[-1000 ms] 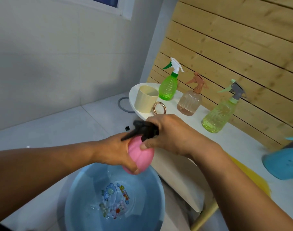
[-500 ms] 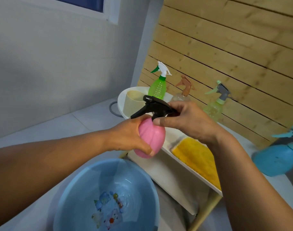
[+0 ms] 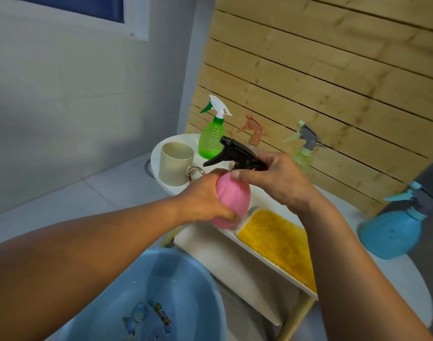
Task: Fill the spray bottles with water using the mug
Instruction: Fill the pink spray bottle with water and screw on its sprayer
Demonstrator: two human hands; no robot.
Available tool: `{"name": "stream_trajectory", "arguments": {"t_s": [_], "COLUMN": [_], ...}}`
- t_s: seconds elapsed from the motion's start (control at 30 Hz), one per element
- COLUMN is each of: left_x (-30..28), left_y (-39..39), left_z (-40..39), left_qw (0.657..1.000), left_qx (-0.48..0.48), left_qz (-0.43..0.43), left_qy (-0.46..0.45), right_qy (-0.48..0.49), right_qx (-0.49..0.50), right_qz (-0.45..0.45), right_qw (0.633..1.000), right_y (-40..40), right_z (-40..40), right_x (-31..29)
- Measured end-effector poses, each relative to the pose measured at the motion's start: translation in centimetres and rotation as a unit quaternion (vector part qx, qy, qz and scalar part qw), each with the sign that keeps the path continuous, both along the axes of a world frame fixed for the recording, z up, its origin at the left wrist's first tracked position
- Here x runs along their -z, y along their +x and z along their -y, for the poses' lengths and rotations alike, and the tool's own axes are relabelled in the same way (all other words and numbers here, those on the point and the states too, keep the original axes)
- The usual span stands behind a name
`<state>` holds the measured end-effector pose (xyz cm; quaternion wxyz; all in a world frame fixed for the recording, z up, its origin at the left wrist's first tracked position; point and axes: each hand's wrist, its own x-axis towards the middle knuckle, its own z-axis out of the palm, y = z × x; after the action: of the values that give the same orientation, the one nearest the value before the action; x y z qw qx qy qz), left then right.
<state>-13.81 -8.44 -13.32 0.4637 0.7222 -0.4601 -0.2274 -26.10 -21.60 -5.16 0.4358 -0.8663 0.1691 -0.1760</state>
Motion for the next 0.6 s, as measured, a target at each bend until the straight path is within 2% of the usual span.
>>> {"name": "stream_trajectory", "arguments": {"t_s": [0.27,0.6], "left_x": [0.5,0.9], "left_y": [-0.6,-1.7], "left_z": [1.7,2.1], "left_qw": [0.999,0.997], "left_qx": [-0.027,-0.033], "left_qz": [-0.018,-0.067], "left_qy": [0.011,0.003], "right_qy": [-0.002,-0.050], "right_qx": [0.051,0.166], "right_qz": [-0.005,0.048], "right_qw": [0.999,0.984], "right_y": [0.2,0.7], "right_z": [1.2,0.9], "right_x": [0.8,3.0]}}
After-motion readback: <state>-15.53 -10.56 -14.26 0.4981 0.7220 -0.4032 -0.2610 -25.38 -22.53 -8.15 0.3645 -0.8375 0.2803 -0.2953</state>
